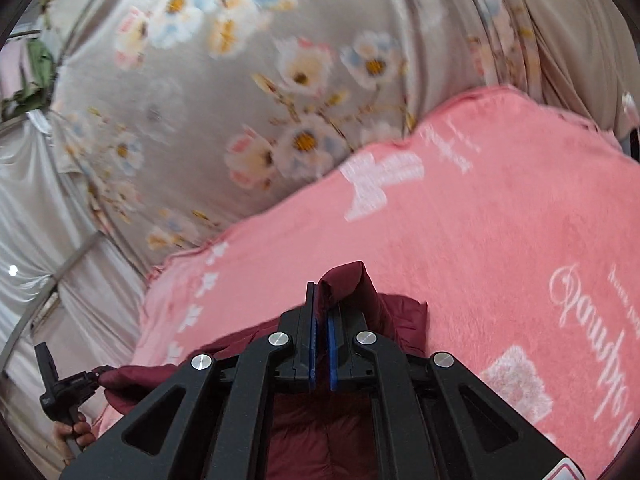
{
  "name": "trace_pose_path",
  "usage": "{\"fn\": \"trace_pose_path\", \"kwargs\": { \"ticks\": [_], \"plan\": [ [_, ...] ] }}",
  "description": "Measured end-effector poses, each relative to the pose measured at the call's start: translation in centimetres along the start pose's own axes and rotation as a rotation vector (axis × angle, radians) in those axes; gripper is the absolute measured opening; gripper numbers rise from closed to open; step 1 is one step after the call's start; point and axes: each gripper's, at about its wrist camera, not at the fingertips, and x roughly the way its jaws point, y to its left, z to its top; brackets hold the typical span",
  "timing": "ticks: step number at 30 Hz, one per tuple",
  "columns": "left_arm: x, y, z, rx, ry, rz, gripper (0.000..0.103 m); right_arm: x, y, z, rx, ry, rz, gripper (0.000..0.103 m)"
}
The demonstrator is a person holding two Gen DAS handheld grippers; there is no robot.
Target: Fold large clothes
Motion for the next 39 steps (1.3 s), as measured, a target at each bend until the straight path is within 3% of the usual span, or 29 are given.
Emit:
{"fn": "trace_pose_path", "kwargs": {
  "ticks": [3,6,21,32,39],
  "plan": [
    [4.7,0.3,-0.1,0.007,0.053,0.054,0.004,3.0,-0.9,-0.4,0.019,0.033,-0.025,0.004],
    [6.9,0.0,0.0,0.016,0.064,0.086,0.004,5.4,-1.4,0.0,0.027,0.045,-0.047,0.004],
    [14.8,-0.6,2.5,0.032,0.122,0.144,0.005,14.9,-3.3,1.0,0.081,0.127,-0.133,0.004],
    [21.0,0.9,0.8,0.027,0.205,0.189,0.007,20.4,-4.9,-1.1,0.100,0.218,-0.184,0.003],
    [22.3,1.0,-0.2,0.035,0.190,0.194,0.008,21.6,-4.9,-2.0,0.065,0.234,-0.215,0.003]
  ]
}}
